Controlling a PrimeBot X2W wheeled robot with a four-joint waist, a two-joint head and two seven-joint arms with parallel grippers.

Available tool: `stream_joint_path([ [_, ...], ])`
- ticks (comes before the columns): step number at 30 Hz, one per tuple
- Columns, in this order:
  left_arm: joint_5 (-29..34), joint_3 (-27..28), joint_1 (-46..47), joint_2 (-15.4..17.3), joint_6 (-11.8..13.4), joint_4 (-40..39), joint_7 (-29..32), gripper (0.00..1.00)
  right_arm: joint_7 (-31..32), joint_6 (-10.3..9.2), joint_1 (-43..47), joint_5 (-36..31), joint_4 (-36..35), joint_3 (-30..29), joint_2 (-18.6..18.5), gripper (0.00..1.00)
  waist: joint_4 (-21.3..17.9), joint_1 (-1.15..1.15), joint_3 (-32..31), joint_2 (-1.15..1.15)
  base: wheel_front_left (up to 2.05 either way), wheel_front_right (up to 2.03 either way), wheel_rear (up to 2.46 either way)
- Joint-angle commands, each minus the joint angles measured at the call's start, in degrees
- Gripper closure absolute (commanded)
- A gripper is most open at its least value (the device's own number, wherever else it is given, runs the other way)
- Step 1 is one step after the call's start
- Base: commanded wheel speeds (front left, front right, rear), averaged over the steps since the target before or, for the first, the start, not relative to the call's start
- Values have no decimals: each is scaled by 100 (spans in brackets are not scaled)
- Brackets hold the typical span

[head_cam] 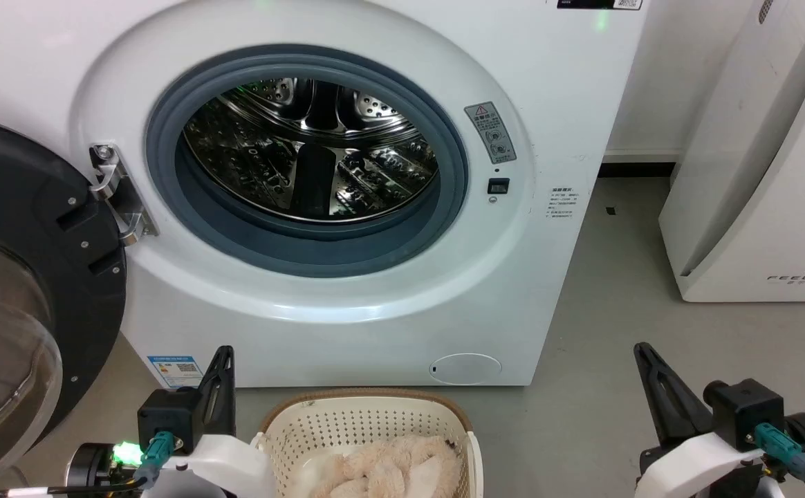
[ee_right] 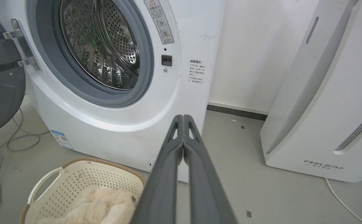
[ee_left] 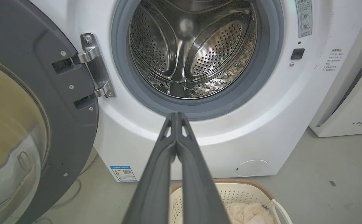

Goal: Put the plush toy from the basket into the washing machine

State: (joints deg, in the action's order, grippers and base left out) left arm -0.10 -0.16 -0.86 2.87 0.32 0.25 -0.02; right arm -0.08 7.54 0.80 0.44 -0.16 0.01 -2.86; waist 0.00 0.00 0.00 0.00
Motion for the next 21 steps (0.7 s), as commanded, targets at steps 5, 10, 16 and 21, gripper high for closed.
stream_joint_path([
  [5,10,16,86,0,-32,-25,2,100,8,-5,-80,-44,16,-1,-1,100,0,0,0,0,0,0,0],
  [10,10,16,86,0,-32,-25,2,100,8,-5,-80,-44,16,-1,-1,100,0,0,0,0,0,0,0],
  [16,-2,-12,-6,0,2,4,-4,0,-5,0,3,9,1,-3,0,0,0,0,0,0,0,0,0],
  [21,-35,-37,-15,0,7,19,-55,0,-56,0,21,65,16,-33,0,0,-2,0,4,0,0,0,0],
])
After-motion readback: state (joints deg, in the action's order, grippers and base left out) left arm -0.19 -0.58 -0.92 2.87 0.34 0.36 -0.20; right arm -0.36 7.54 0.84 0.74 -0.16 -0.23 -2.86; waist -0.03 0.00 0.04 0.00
